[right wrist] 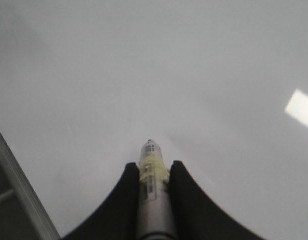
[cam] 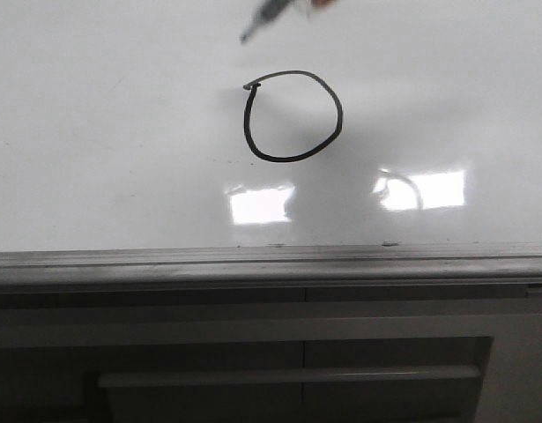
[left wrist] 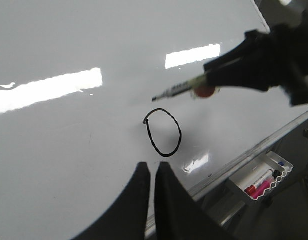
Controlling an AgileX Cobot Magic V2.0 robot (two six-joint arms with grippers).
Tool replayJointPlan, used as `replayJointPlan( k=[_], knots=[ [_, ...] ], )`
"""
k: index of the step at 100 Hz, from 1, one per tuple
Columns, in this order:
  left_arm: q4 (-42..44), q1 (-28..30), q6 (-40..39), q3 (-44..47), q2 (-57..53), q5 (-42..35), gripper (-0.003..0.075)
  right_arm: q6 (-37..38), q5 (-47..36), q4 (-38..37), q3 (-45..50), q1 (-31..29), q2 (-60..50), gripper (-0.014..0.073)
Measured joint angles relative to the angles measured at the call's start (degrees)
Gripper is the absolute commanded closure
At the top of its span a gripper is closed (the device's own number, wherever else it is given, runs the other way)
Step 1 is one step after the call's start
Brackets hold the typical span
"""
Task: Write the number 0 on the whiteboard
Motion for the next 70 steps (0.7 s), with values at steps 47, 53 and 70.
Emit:
replayJointPlan(
  k=[47,53,70],
  knots=[
    [-11.57,-2.99,16.63,-3.24,5.61,4.46,0.0290,-0.60,19.68,0.00,-8.18,9.74,-1.64,0.0641],
    [-17.25,-4.57,25.01,-5.47,9.16,7.46,0.0290,-2.08,20.10,0.00,-8.18,13.70,0.28,0.0642],
    [-27.46,-9.72,39.16,-11.28,18.71,14.51,0.0295,-5.97,18.90,0.00,-8.18,22.79,4.71,0.0642]
  ],
)
